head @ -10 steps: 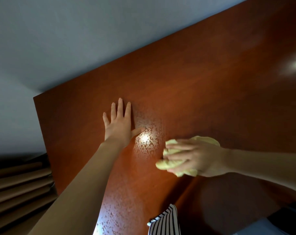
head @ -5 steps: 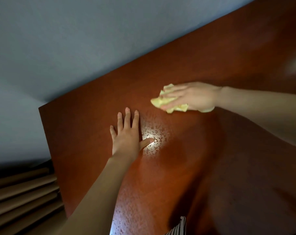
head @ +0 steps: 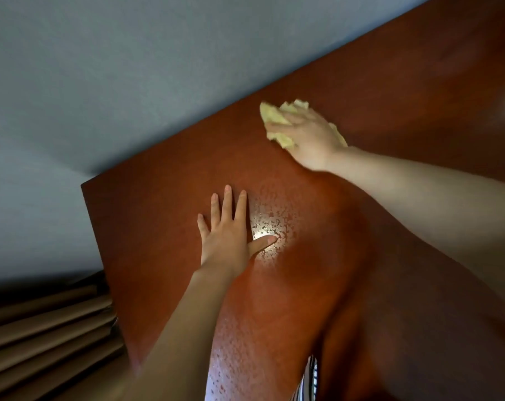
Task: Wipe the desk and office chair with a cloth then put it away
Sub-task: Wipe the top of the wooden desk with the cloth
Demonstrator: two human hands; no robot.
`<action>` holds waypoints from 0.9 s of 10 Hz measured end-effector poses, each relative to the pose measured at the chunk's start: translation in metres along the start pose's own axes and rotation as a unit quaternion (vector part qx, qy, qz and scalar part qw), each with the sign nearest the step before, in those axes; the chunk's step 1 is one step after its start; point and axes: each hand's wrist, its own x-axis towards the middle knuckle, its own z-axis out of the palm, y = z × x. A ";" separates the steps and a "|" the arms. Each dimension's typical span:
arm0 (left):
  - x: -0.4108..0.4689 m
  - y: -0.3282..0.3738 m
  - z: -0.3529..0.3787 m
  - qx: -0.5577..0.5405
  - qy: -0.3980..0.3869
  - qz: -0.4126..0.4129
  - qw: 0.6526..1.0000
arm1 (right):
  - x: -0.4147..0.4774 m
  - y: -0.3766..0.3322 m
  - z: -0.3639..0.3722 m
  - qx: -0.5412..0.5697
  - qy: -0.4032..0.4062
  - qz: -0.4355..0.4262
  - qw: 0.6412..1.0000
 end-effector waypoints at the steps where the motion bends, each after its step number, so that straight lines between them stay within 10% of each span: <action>1: -0.011 0.002 0.004 0.014 -0.008 0.008 1.000 | -0.050 0.001 0.015 -0.034 -0.053 -0.099 0.993; 9: -0.174 0.047 0.088 0.195 -0.073 0.269 0.940 | -0.423 -0.099 0.104 -0.007 -0.059 -0.068 0.996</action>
